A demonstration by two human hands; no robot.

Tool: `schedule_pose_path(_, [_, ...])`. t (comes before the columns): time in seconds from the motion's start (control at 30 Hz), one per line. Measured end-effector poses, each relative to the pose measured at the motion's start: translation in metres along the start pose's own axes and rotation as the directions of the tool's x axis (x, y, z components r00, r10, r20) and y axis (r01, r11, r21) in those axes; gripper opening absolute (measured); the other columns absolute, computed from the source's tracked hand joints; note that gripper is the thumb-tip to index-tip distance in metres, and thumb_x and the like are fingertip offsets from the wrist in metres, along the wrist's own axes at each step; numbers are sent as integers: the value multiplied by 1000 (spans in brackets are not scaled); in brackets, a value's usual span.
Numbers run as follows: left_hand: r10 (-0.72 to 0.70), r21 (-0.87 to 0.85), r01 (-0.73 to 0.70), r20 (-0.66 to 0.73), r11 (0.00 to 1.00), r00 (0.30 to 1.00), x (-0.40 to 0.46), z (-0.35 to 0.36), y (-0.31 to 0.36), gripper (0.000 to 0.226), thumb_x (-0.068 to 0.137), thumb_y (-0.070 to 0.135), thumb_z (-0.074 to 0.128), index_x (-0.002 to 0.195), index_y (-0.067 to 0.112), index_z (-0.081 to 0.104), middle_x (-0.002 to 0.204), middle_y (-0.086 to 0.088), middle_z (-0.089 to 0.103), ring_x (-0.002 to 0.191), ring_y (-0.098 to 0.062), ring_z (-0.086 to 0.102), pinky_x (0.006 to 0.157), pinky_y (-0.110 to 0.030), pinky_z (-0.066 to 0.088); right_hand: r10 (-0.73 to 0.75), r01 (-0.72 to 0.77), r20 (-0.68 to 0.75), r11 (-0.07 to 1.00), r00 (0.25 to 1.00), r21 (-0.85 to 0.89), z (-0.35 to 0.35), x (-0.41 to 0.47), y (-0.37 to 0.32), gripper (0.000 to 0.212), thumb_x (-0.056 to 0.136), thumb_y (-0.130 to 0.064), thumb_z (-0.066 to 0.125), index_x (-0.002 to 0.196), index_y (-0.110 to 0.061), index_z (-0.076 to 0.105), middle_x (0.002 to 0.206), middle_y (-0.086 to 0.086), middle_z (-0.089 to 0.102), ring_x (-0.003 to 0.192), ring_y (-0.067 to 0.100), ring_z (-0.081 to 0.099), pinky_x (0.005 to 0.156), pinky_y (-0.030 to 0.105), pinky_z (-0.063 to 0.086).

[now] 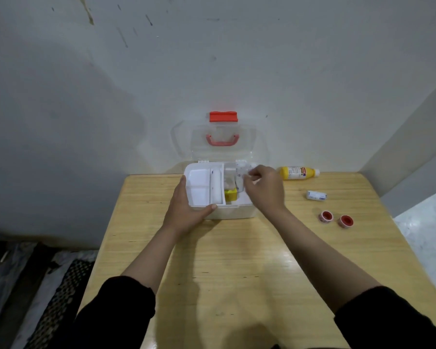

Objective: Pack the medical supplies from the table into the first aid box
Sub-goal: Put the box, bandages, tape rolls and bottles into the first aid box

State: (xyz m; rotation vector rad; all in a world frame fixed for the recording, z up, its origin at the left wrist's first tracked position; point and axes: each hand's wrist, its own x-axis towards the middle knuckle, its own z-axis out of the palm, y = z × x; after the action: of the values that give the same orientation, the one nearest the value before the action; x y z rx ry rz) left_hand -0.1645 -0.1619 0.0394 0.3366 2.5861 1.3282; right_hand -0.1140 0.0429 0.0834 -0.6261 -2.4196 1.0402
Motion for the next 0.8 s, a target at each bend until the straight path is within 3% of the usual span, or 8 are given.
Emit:
schedule_pose_path(0.1, [17,-12,-17,-13,1000,1000,0,1,0,119,62,57,81,152,27,9,157,6,18,142,-14,21,112,-35,26,48,-65,-173,994,984,-92,-38,-14,50,18,82,-20,65,94,-8,67,92,11,67,89,27,61,75,33,45])
schedule_pose_path(0.2, [18,-11,-18,-14,1000,1000,1,2,-2,119,62,56,81,152,26,9,158,5,17,143,-15,21,111,-35,26,203,-258,-227,933,953,-252,-75,-32,104,27,81,-20,63,107,-11,65,111,17,61,106,36,52,87,41,44])
schedule_pose_path(0.33, [10,3,-10,-29,1000,1000,2,3,-1,119,62,55,82,152,25,9,158,4,18,142,-17,22,112,-38,27,486,-499,-142,770,862,-398,-112,-44,163,54,76,-20,65,128,-22,52,138,12,43,122,39,39,98,51,39])
schedule_pose_path(0.43, [3,19,-2,-38,1000,999,2,4,0,118,63,52,82,152,24,9,158,3,17,143,-18,21,111,-38,27,585,-545,-28,736,811,-402,-120,-45,185,65,77,-21,64,138,-26,40,146,7,34,128,38,32,101,53,36])
schedule_pose_path(0.57, [-13,27,14,-37,1000,999,3,4,-1,117,63,52,82,152,25,10,159,3,16,143,-18,21,112,-39,27,536,-520,-88,746,840,-416,-116,-42,195,48,87,-30,58,133,-25,46,136,8,48,122,38,38,95,50,40])
schedule_pose_path(0.67, [-19,28,20,-36,999,999,3,4,0,116,64,50,82,152,24,10,159,3,15,143,-17,20,113,-37,25,473,-503,-173,818,864,-278,-116,-41,194,33,86,-24,57,119,-18,58,121,12,59,112,38,49,91,47,43])
schedule_pose_path(0.8, [-15,30,17,-42,999,999,3,4,1,115,65,48,82,152,23,11,159,3,16,143,-17,20,113,-37,25,276,-301,-183,944,944,-131,-111,-38,183,32,80,-11,65,112,-6,60,107,14,62,104,31,55,90,42,46])
